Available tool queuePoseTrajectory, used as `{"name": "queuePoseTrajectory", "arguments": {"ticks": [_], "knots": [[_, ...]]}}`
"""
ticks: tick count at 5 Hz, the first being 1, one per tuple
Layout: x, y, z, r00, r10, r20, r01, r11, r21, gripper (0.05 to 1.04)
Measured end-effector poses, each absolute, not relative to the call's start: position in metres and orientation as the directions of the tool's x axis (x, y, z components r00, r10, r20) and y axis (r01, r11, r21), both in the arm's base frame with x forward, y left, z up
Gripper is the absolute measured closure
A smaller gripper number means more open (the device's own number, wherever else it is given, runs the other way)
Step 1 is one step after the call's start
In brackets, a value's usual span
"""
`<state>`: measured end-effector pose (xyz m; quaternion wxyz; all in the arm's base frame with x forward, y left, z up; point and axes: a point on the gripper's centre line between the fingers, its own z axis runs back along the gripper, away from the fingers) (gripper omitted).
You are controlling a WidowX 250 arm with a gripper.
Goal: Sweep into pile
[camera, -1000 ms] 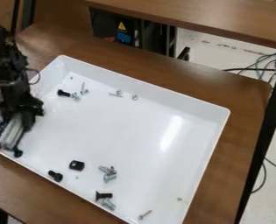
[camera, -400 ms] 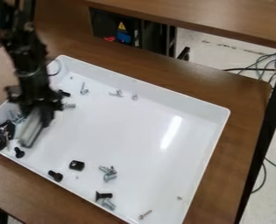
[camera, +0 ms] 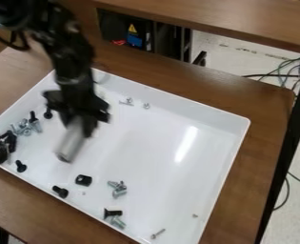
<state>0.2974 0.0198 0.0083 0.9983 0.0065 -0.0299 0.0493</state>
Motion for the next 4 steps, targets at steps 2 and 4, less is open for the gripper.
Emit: {"name": "queuePoseTrajectory", "arguments": {"ticks": [2,4], "knots": [[0.281,-0.075,-0.001,0.997,0.028,0.066,-0.022,0.996,-0.09,0.721],[0.262,-0.127,-0.038,0.998,-0.056,-0.01,0.055,0.996,-0.064,0.721]]}}
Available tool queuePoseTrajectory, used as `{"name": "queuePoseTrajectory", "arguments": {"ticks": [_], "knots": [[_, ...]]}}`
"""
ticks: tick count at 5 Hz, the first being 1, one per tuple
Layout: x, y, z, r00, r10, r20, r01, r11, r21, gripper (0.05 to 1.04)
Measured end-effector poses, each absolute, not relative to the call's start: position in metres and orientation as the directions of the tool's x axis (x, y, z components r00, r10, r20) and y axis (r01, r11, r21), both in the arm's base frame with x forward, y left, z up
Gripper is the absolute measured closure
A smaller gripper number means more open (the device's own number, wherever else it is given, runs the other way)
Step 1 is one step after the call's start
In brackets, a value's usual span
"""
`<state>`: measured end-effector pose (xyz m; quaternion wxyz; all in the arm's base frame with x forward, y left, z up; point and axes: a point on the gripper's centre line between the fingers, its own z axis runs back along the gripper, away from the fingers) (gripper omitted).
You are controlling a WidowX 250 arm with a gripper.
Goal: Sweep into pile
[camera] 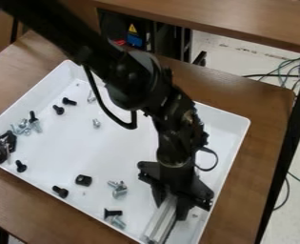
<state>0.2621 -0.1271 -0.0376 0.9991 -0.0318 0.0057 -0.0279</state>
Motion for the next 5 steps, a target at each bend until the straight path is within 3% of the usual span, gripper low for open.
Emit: {"name": "queuePoseTrajectory", "arguments": {"ticks": [3,5], "knots": [[0.268,-0.036,-0.05,1.0,0.019,-0.003,-0.019,1.0,-0.003,0.721],[0.278,0.053,-0.058,0.999,0.042,-0.001,-0.042,0.995,0.086,0.721]]}}
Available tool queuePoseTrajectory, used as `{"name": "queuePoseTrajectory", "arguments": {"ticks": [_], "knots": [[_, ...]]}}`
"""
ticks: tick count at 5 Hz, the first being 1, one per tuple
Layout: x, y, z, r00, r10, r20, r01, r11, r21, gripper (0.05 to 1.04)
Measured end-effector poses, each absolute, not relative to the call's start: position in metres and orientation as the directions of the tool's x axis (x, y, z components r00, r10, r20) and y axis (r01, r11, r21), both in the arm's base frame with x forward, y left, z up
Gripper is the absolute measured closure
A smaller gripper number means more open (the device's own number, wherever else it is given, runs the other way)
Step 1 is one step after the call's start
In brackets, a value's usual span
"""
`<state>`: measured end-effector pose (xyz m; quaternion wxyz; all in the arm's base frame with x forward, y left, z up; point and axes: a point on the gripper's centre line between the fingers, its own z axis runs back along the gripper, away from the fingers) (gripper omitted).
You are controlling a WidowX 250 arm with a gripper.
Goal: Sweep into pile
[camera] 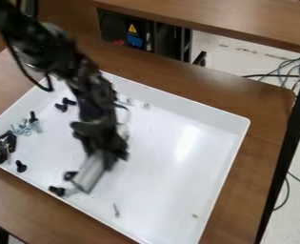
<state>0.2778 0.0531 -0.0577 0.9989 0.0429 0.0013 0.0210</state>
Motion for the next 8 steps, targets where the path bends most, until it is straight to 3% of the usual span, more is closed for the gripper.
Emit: {"name": "queuePoseTrajectory", "arguments": {"ticks": [2,4,5,7,8], "knots": [[0.258,0.136,-0.058,0.998,0.063,-0.002,-0.062,0.988,0.142,0.721],[0.242,0.164,-0.057,0.999,-0.007,-0.046,0.015,0.987,0.161,0.721],[0.248,0.168,-0.053,0.997,-0.015,-0.082,0.027,0.989,0.143,0.721],[0.265,0.131,-0.031,0.995,0.037,-0.092,-0.03,0.997,0.076,0.721],[0.279,0.083,-0.019,0.997,-0.026,-0.068,0.031,0.996,0.084,0.721]]}}
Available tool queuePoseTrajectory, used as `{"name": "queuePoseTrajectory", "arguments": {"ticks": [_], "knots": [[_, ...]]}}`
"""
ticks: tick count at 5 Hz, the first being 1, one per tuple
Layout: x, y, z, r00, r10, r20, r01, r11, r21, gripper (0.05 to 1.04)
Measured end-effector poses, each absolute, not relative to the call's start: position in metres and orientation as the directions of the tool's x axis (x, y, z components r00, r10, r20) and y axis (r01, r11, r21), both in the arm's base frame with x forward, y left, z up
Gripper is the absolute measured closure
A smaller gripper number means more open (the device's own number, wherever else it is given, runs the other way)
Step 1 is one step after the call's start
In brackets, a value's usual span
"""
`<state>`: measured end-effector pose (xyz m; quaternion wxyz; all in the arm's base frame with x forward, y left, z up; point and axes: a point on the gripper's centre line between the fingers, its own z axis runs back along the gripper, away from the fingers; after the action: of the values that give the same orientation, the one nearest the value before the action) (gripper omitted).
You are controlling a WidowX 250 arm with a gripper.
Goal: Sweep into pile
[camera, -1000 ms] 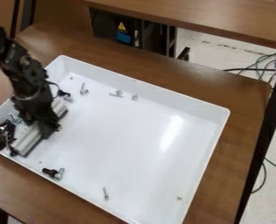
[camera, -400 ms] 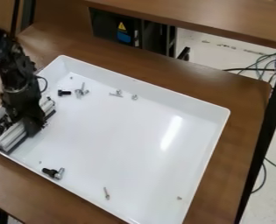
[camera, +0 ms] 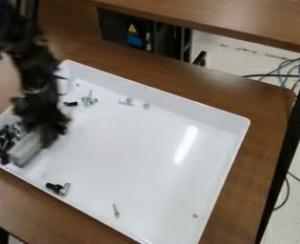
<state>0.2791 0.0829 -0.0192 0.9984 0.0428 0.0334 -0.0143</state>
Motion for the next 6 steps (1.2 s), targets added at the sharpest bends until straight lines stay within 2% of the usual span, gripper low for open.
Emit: {"name": "queuePoseTrajectory", "arguments": {"ticks": [1,2,3,4,5,6], "knots": [[0.288,0.043,-0.02,0.994,-0.096,-0.061,0.1,0.993,0.07,0.721],[0.297,0.027,-0.039,0.988,-0.127,-0.083,0.132,0.989,0.059,0.721],[0.304,0.02,-0.046,0.984,-0.154,-0.091,0.158,0.986,0.047,0.669],[0.305,0.02,-0.047,0.983,-0.161,-0.084,0.165,0.986,0.036,0.363],[0.3,0.023,-0.046,0.987,-0.132,-0.089,0.135,0.99,0.034,0.102],[0.298,0.022,-0.018,0.993,-0.094,-0.071,0.097,0.995,0.035,0.07]]}}
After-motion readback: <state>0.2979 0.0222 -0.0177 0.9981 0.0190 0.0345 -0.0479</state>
